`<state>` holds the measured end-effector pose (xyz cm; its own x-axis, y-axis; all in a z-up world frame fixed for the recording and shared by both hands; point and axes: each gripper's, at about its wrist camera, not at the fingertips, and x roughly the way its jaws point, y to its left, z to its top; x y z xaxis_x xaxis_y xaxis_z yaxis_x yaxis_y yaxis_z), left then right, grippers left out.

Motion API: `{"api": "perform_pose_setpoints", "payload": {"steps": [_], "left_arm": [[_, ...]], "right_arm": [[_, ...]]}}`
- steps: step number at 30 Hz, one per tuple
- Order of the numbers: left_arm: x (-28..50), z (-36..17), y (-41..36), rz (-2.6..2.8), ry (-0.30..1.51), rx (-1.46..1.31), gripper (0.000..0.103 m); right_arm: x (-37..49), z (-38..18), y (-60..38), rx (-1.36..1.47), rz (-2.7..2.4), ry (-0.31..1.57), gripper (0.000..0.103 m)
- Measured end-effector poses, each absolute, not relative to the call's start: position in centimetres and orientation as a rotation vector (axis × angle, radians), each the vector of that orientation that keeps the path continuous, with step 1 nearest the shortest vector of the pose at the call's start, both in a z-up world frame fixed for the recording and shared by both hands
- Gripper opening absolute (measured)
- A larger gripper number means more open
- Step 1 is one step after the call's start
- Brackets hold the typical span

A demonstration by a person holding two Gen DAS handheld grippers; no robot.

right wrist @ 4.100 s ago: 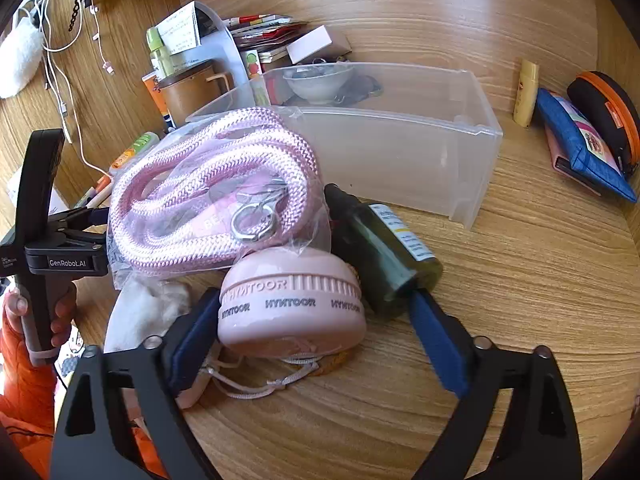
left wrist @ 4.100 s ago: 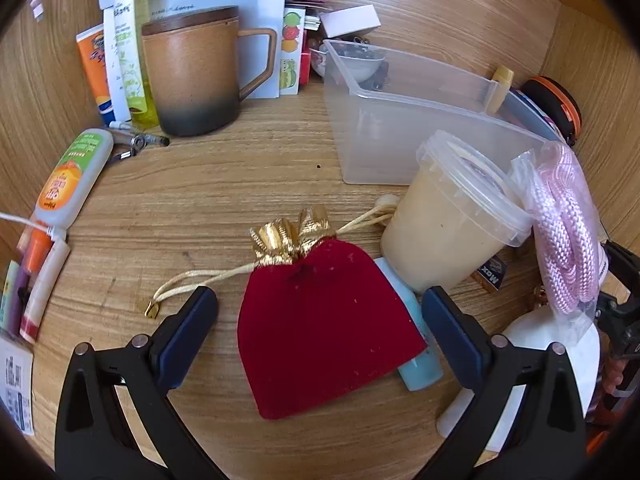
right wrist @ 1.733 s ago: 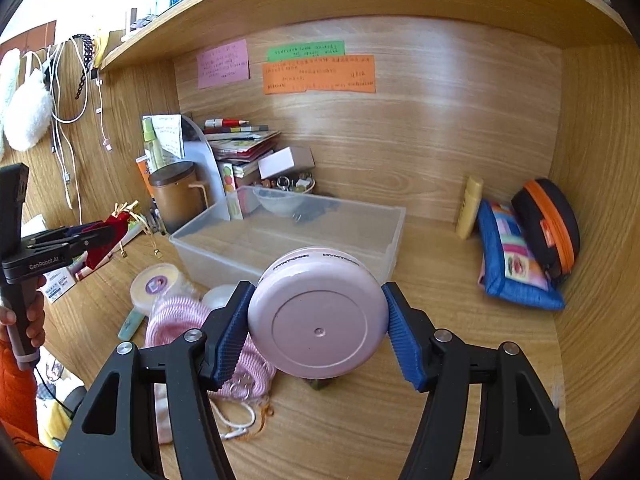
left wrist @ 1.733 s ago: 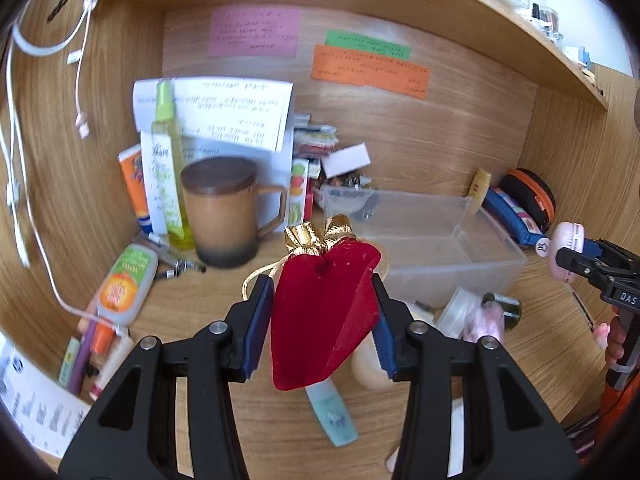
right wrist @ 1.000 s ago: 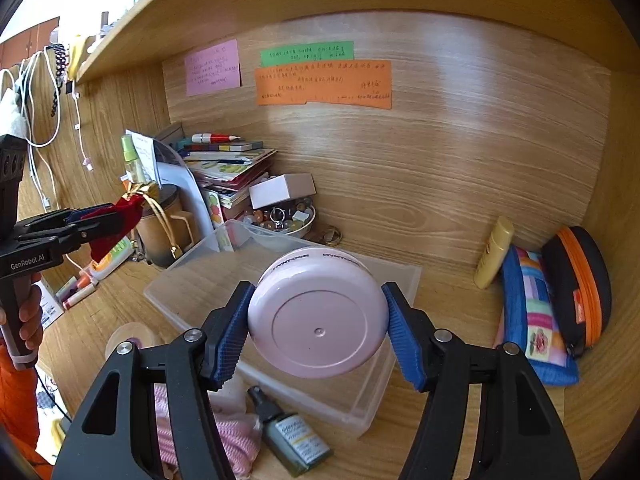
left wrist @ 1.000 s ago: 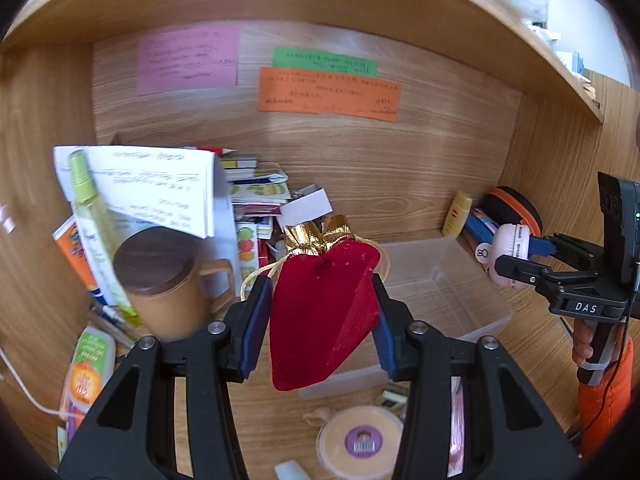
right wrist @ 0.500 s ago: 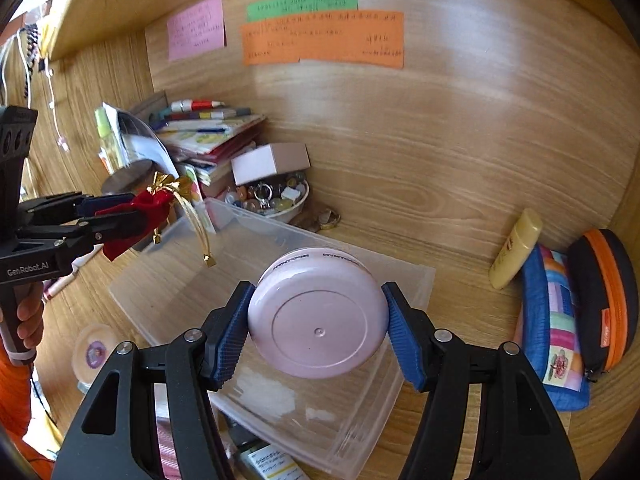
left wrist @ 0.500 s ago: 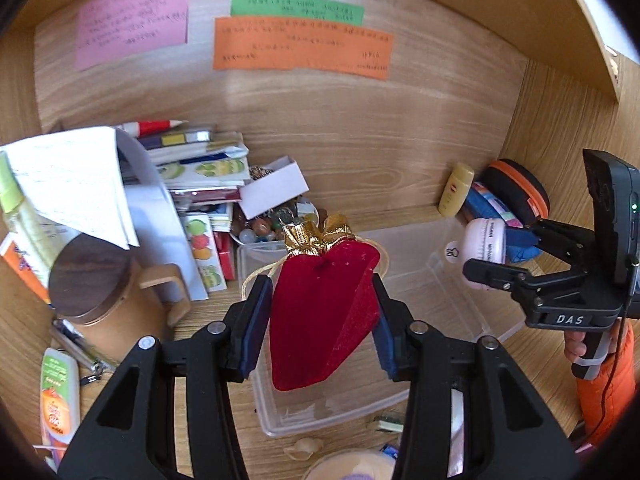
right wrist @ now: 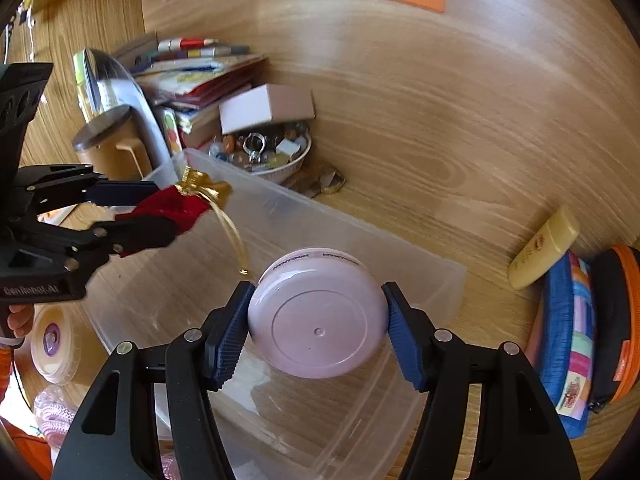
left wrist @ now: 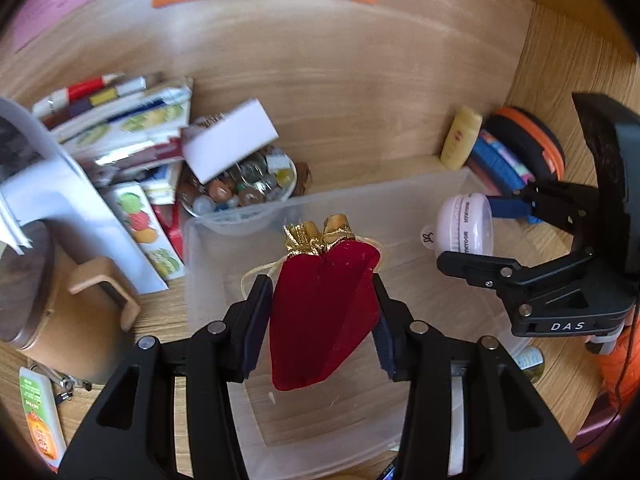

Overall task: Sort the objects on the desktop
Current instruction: 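Carry the red pouch and pink compact with both grippers over the clear bin, then open the left gripper to drop the pouch while the right gripper releases the compact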

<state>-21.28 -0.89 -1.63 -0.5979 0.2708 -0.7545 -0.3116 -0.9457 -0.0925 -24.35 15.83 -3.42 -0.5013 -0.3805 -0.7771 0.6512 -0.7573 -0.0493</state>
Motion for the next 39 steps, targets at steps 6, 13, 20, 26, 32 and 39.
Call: {"api": "perform_pose_setpoints", "payload": {"steps": [6,13,20,26,32,39], "left_arm": [[-22.1,-2.2,-0.5,2.49,0.097,-1.272,0.046],[-22.4,-2.5,-0.2,2.445,0.099,-1.324,0.063],[-22.3,-2.2,0.0,2.467,0.119,-1.319,0.073],[-22.0,-1.6,0.4,2.518,0.158,-1.275,0.086],[-21.4,-0.5,0.3,2.548,0.165,-1.252,0.089],[-19.8,1.5,-0.2,2.588,0.148,-1.193,0.093]], "right_arm": [[-24.8,-4.4,15.2,1.093,-2.224,0.506,0.06],[-24.6,-5.2,14.6,1.13,-2.199,0.6,0.06],[-24.5,-5.5,13.9,1.155,-2.183,0.658,0.06],[-24.1,-5.4,13.7,1.142,-2.198,0.684,0.062],[-23.0,-4.0,14.2,1.086,-2.234,0.674,0.07],[-22.4,-1.7,15.8,1.04,-2.299,0.583,0.083]]}}
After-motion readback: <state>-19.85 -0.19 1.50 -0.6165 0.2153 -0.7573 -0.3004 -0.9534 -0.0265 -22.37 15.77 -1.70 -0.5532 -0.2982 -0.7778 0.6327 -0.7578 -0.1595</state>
